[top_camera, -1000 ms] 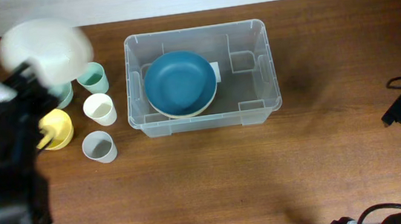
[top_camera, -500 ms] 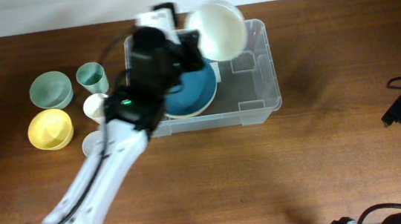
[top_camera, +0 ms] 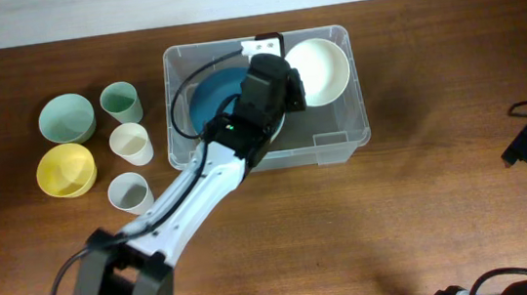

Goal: Pack container
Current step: 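Lower the white bowl into the bin's right side and release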

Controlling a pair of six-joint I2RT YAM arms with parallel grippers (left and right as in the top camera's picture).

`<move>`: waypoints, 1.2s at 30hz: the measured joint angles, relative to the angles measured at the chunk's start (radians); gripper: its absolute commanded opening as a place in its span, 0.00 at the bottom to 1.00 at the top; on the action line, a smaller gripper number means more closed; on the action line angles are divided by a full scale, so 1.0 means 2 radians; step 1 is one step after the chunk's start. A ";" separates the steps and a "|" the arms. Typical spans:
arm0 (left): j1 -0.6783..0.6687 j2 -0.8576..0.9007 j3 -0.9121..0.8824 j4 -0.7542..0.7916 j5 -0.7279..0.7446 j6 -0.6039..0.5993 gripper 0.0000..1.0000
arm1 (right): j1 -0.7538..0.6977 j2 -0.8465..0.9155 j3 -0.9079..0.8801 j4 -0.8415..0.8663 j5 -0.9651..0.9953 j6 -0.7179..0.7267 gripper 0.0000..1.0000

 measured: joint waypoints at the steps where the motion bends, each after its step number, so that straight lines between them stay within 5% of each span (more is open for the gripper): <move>1: 0.000 0.009 0.000 0.000 -0.002 0.000 0.07 | 0.000 0.000 0.000 0.000 0.000 0.001 0.99; 15: -0.001 0.091 0.000 0.000 -0.011 0.000 0.08 | 0.000 0.000 0.000 0.000 0.000 0.000 0.99; 36: -0.019 0.104 0.000 -0.001 -0.013 0.010 0.12 | 0.000 0.000 0.000 0.000 0.000 0.000 0.99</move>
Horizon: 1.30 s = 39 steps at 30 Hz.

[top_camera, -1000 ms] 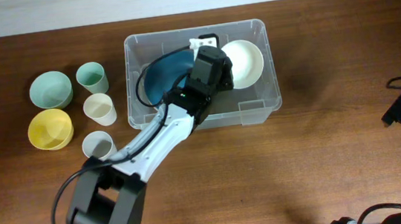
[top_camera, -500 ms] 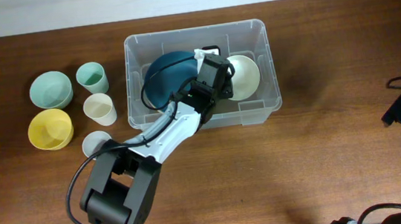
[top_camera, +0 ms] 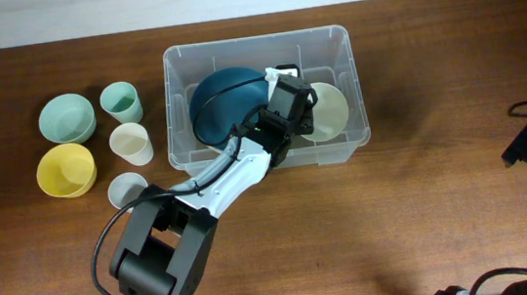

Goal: Pack container
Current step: 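Lower the white bowl into the bin's right side and release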

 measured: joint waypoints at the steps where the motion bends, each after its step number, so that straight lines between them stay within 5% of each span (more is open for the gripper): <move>1: 0.000 0.000 0.000 0.000 -0.001 0.001 0.12 | 0.000 0.000 0.000 0.000 0.000 0.000 0.99; 30: 0.000 0.009 0.000 0.014 -0.014 0.025 0.28 | 0.000 0.000 0.000 0.000 0.000 0.000 0.99; 39: -0.001 0.014 0.001 0.032 -0.014 0.058 0.59 | 0.000 0.000 0.000 0.000 0.000 0.000 0.99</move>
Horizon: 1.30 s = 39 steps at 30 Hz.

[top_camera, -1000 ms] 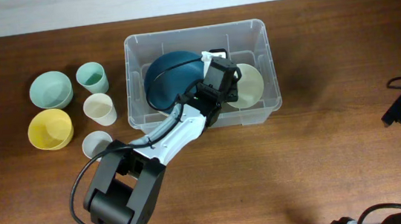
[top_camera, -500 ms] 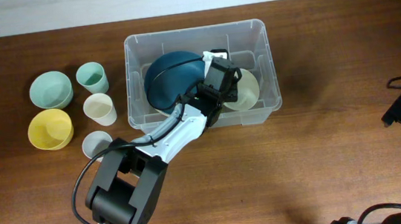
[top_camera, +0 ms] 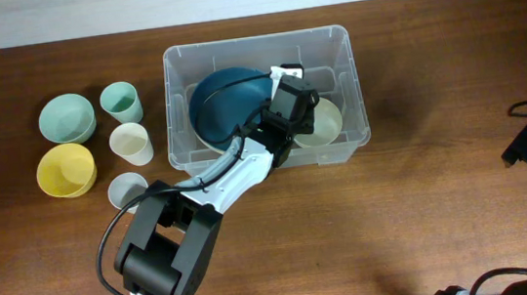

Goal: Pack container
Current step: 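Lower the white bowl into the bin's right side and release, then move the left gripper back to the yellow bowl at left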

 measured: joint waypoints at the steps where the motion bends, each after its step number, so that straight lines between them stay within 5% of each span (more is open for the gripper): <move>1: 0.000 0.001 0.003 -0.002 -0.001 0.010 0.59 | 0.000 0.000 0.000 0.000 0.000 0.000 0.99; 7: 0.000 0.002 0.098 -0.080 -0.014 0.077 0.62 | 0.000 0.000 0.000 0.000 0.000 0.000 0.99; 12: 0.005 -0.008 0.217 -0.177 -0.039 0.109 0.99 | 0.000 0.000 0.000 0.000 0.000 0.000 0.99; 23: 0.109 -0.128 0.296 -0.398 -0.058 0.108 0.99 | 0.000 0.000 0.000 0.000 0.000 0.000 0.99; 39: 0.415 -0.144 0.295 -0.622 -0.042 -0.079 0.99 | 0.000 0.000 0.000 0.000 0.000 0.000 0.99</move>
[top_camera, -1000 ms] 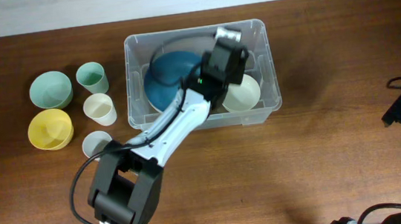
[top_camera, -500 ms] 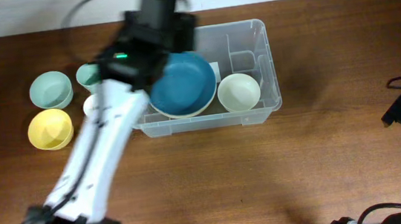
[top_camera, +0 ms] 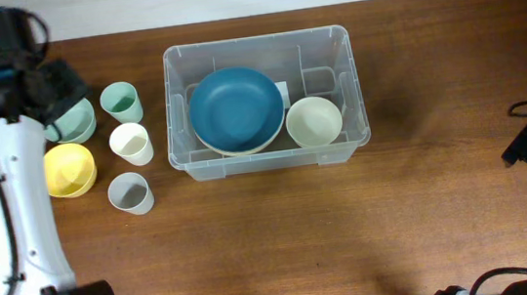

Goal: Pack container
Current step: 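Move the left gripper back to the yellow bowl at left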

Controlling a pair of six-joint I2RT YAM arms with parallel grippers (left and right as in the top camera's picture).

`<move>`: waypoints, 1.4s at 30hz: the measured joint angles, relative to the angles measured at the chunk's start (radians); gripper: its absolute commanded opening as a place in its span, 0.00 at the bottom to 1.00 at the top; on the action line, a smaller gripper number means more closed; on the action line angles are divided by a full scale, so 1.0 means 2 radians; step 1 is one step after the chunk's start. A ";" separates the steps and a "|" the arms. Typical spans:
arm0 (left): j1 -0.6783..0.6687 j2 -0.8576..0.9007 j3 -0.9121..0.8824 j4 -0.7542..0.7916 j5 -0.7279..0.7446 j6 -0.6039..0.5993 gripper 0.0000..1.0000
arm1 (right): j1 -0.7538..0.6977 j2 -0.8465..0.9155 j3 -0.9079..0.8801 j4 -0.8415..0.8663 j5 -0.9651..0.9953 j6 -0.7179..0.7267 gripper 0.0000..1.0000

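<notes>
The clear plastic container stands at the table's middle back. Inside it lie a large blue bowl on the left and a small cream bowl at the front right. My left gripper hangs at the far left over the mint green bowl and hides most of it. Its jaws are not visible from above. Just below sits a yellow bowl. My right gripper rests at the right edge, too dark to read.
Three cups stand between the bowls and the container: a mint cup, a cream cup and a grey cup. A cable loops by the right arm at the table's right edge.
My left arm has left the container, where it was beside the cream bowl, and now stands at the far left over the mint green bowl. The cream bowl stays in the container's front right corner.
My left gripper first held the cream bowl tilted at the container's back right. Then the bowl was lower at the front right, and then flat beside the blue bowl. Now the arm is out of the container and over the mint green bowl.
</notes>
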 measured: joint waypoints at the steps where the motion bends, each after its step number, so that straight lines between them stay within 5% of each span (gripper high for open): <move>1: 0.011 0.007 -0.004 -0.004 0.003 -0.013 0.99 | 0.000 0.000 0.000 0.000 0.000 0.000 0.99; 16: 0.117 0.115 -0.151 0.063 0.129 -0.107 0.99 | 0.000 0.000 0.000 0.000 0.000 0.000 0.99; 42: 0.140 0.138 -0.262 0.171 0.106 -0.148 0.99 | 0.000 0.000 0.000 0.000 0.000 0.001 0.99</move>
